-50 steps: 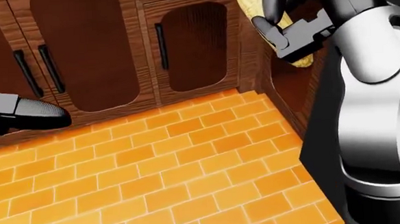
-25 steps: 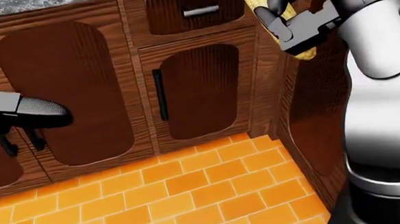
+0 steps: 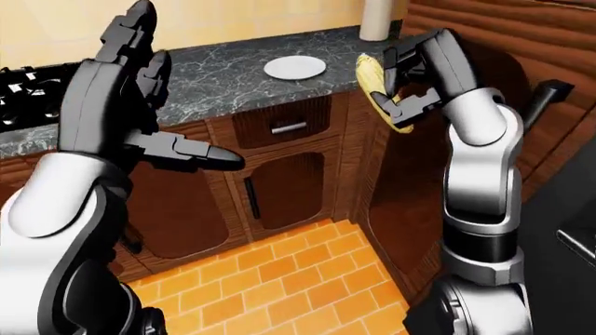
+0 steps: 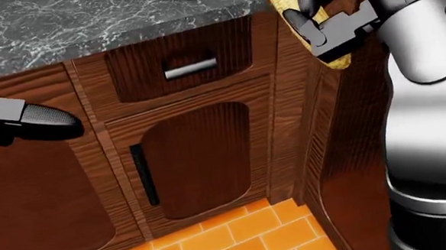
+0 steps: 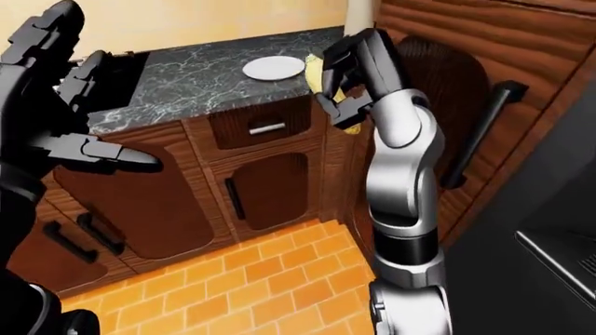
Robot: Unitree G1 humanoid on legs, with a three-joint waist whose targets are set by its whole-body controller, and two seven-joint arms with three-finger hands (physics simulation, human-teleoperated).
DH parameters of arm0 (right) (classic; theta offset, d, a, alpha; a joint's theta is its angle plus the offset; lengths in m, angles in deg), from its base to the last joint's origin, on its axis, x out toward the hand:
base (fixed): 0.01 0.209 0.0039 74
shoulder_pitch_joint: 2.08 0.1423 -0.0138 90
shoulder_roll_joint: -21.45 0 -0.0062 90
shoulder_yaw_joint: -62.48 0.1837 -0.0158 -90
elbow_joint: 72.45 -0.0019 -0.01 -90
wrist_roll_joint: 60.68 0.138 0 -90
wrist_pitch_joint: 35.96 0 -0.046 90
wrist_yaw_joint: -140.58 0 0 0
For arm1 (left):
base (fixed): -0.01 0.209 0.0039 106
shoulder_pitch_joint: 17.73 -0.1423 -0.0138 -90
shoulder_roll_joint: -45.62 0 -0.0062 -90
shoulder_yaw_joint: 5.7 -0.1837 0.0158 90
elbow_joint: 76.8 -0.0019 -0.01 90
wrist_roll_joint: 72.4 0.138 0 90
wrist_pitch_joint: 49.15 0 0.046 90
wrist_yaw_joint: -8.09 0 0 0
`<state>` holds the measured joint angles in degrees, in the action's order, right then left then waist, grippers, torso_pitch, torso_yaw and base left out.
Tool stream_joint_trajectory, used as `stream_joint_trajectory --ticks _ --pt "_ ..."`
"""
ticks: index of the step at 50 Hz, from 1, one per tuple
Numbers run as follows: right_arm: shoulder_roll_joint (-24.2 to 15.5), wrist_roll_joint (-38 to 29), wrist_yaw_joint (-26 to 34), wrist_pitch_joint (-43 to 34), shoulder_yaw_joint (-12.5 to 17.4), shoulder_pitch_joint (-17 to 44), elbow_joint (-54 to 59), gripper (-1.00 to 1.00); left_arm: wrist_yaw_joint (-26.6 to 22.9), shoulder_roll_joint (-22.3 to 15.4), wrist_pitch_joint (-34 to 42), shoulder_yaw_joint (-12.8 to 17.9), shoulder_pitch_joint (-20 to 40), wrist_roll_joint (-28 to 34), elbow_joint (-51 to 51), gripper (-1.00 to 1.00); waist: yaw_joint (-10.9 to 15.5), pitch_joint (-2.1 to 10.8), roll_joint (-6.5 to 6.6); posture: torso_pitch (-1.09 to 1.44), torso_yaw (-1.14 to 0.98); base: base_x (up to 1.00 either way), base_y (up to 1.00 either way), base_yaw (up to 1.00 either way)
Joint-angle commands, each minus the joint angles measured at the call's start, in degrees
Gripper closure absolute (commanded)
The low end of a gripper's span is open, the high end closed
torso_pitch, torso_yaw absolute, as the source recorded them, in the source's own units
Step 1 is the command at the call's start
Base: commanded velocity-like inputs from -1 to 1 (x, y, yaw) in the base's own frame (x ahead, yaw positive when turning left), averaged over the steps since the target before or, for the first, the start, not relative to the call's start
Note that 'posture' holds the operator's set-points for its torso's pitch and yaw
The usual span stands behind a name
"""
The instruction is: Pick the corn from the oven and place it on the plate on the counter.
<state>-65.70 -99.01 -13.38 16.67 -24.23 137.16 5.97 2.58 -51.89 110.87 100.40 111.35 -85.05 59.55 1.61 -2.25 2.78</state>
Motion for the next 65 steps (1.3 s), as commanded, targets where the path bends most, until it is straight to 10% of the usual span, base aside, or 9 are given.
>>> stream_joint_trajectory --ticks 1,7,11,16,19,31,37,56,65 --pt "-0.5 -0.1 -1.3 1.6 0.4 2.0 -1.9 1.0 0.0 -0.4 -1.9 0.6 0.9 0.2 0.7 -1.0 0.1 0.8 0.18 0.0 0.0 0.46 0.0 0.0" --pt "-0.2 0.6 -1.7 1.3 0.3 2.2 -2.6 1.0 0.1 -0.1 -2.9 0.8 -0.2 0.2 0.7 -1.0 -0.7 1.76 -6.57 0.0 0.0 0.15 0.0 0.0" --pt "0.0 0.9 -2.1 1.8 0.1 2.0 -2.4 1.0 0.1 -0.1 -3.0 0.9 -0.4 0.1 0.7 -1.0 -1.2 -1.06 -5.16 0.0 0.0 0.0 0.0 0.0" --pt "0.2 1.0 -2.3 1.2 0.0 2.1 -2.4 1.0 0.2 -0.2 -2.8 1.3 -0.5 -0.1 0.9 -1.0 -0.6 0.43 -1.95 0.0 0.0 0.0 0.0 0.3" --pt "0.2 1.0 -2.2 1.0 0.0 2.2 -2.5 1.0 0.2 -0.2 -3.0 1.1 -0.5 -0.1 0.8 -1.0 0.2 2.91 3.64 0.0 0.0 0.0 0.0 0.62" --pt "0.1 1.7 -2.8 0.3 0.2 2.4 -2.0 0.99 0.3 -0.3 -3.2 1.2 -0.8 -0.3 0.9 -1.0 -1.1 1.11 -6.14 0.0 0.0 0.0 0.0 0.42" --pt "0.0 2.0 -2.9 -0.2 0.1 2.4 -2.2 1.0 0.4 -0.4 -2.8 1.5 -0.7 -0.5 1.1 -1.0 -2.0 1.1 -1.02 0.0 0.0 0.0 0.0 0.0" --pt "-0.4 1.0 -2.5 -0.8 0.1 3.0 -1.9 1.0 0.8 -0.7 -2.6 1.5 -0.4 -1.1 1.2 -1.0 -2.7 2.16 0.18 0.0 0.0 0.01 0.0 0.41" --pt "-0.6 1.6 -2.8 -0.4 0.4 2.6 -2.0 1.0 0.9 -0.5 -2.9 1.1 -0.4 -0.9 1.0 -1.0 -1.3 -0.45 -1.12 0.0 0.0 0.38 0.0 0.0"
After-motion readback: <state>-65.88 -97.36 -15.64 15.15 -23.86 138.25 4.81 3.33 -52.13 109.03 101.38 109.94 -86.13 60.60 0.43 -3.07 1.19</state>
